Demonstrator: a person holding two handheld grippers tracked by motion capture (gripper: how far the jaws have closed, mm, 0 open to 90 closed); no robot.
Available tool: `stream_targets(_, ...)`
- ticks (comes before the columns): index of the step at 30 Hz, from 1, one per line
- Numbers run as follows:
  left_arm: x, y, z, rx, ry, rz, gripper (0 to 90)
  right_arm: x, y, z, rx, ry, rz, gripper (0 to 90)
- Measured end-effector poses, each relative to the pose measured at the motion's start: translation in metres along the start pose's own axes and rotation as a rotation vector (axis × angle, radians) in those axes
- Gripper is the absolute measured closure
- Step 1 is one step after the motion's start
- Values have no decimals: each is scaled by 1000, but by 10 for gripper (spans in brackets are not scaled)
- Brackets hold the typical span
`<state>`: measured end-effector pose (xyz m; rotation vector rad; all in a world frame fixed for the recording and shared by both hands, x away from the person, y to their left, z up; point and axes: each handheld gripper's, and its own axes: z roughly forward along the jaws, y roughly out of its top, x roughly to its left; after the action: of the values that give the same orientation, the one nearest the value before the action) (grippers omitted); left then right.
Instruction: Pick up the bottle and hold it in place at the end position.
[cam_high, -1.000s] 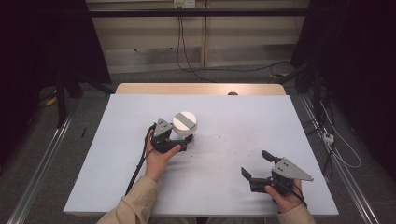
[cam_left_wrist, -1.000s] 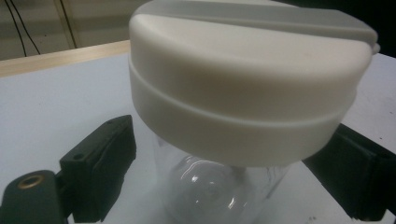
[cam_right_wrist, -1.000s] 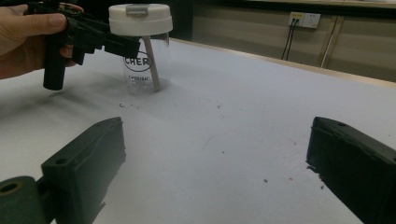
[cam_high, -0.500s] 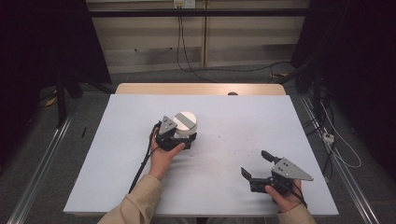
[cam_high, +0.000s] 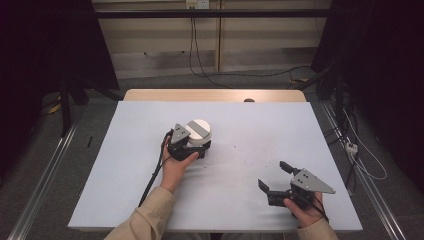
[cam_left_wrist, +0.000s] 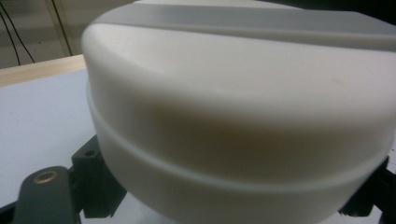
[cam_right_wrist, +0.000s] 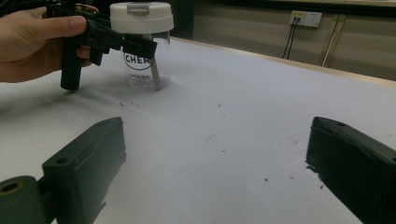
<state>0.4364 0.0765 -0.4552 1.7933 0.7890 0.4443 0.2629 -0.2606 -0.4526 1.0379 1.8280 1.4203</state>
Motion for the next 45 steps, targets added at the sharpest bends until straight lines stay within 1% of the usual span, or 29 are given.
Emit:
stream_targets(2, 0, 0, 0, -1, 1, 1, 162, 0, 0, 0, 1, 0, 0, 43)
stream_targets(6, 0, 0, -1, 0, 6, 24, 176, 0, 0, 0, 0, 1, 0, 44)
stream_targets(8, 0, 0, -1, 1, 6, 24, 176, 0, 0, 0, 1, 1, 0, 44)
stream_targets(10, 1, 0, -1, 2, 2, 32, 179, 0, 0, 0, 1, 1, 0, 44)
stream_targets(15, 2, 0, -2, -8, -6, 12, 181, 0, 0, 0, 1, 0, 0, 44)
stream_targets(18, 2, 1, -2, -13, -10, 10, 182, 0, 0, 0, 0, 1, -1, 44)
stream_targets(20, 1, 2, -3, -28, -11, 18, 182, 0, 0, 0, -1, 1, -1, 44)
stream_targets(24, 1, 5, -3, -42, -16, 10, 183, 0, 0, 0, -1, 1, 1, 44)
stream_targets(25, 1, 5, -3, -45, -17, 16, 183, 0, 0, 0, 1, 0, 0, 44)
stream_targets(30, 1, 6, -2, -61, -22, 5, 183, 0, 0, 0, -1, 0, 1, 44)
stream_targets(33, 2, 8, -1, -58, -24, 15, 184, -1, 0, 1, -1, -1, 0, 44)
stream_targets(34, 1, 9, 0, -60, -29, 6, 184, -1, 0, 1, -1, -1, 0, 44)
stream_targets(35, 1, 11, 0, -62, -29, 16, 184, -1, 0, 1, -1, -1, -1, 44)
stream_targets(36, 0, 12, 1, -64, -33, 11, 184, -1, 0, 1, -1, 0, -1, 44)
stream_targets(37, 0, 13, 2, -64, -35, 17, 184, -1, 0, 1, -1, 0, -1, 44)
stream_targets(38, -1, 14, 3, -61, -28, 15, 184, -1, 0, 1, -1, -1, 0, 44)
stream_targets(40, -2, 17, 5, -63, -39, 14, 184, -1, 0, 1, -2, -2, 1, 44)
stream_targets(45, -2, 17, 9, -65, -34, 16, 184, -1, 0, 1, -2, -2, 2, 44)
